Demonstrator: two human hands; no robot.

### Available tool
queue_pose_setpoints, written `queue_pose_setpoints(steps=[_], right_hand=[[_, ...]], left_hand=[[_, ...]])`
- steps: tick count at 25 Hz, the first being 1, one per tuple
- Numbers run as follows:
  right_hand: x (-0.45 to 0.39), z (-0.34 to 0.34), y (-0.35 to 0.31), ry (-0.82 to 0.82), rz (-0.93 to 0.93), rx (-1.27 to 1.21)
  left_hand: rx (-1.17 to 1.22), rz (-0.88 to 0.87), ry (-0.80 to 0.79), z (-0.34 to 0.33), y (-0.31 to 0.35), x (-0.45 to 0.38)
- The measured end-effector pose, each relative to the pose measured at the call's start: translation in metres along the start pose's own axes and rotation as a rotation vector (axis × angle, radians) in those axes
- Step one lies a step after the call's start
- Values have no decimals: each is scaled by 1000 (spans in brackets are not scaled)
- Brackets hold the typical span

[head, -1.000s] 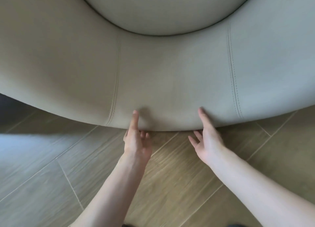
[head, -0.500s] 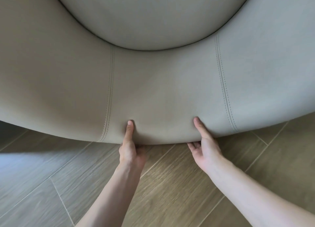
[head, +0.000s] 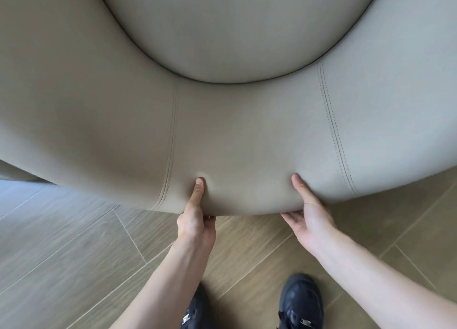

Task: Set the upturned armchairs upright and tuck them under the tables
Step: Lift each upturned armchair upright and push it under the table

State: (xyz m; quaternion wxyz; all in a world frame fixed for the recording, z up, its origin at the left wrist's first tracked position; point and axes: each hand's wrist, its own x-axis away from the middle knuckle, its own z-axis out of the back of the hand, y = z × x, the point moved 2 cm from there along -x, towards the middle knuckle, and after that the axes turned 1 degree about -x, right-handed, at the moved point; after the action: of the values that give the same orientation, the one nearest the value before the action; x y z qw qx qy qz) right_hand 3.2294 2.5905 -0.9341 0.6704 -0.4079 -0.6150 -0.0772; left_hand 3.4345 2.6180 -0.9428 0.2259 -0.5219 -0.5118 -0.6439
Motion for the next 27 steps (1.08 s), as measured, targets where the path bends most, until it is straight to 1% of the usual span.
queue_pose_setpoints(steps=[4,8,11,15,17,20,23,25,26,27], right_hand=[[73,6,-24,81,12,85],[147,3,-59,122,7,152],[197,-2,-86,181,35,152],[248,-14,-121,209,36,128],[269,-24,-137,221,34,141],[290,-51,-167,207,78,116],[304,-75,-200,155,113,112],[308,-89,-222,153,161,239],[310,-94,-237,191,232,365],[315,-99,-254,246,365,525]], left_hand=[[-45,26,67,9,22,72],[-83,64,160,7,49,148],[-110,93,193,2,69,201],[-117,103,234,-12,100,258],[-114,122,224,-25,118,284],[-81,88,192,-56,152,305],[-66,59,171,-85,181,319],[-83,43,159,-101,199,329],[-86,37,142,-110,207,332],[-87,31,133,-117,213,334]])
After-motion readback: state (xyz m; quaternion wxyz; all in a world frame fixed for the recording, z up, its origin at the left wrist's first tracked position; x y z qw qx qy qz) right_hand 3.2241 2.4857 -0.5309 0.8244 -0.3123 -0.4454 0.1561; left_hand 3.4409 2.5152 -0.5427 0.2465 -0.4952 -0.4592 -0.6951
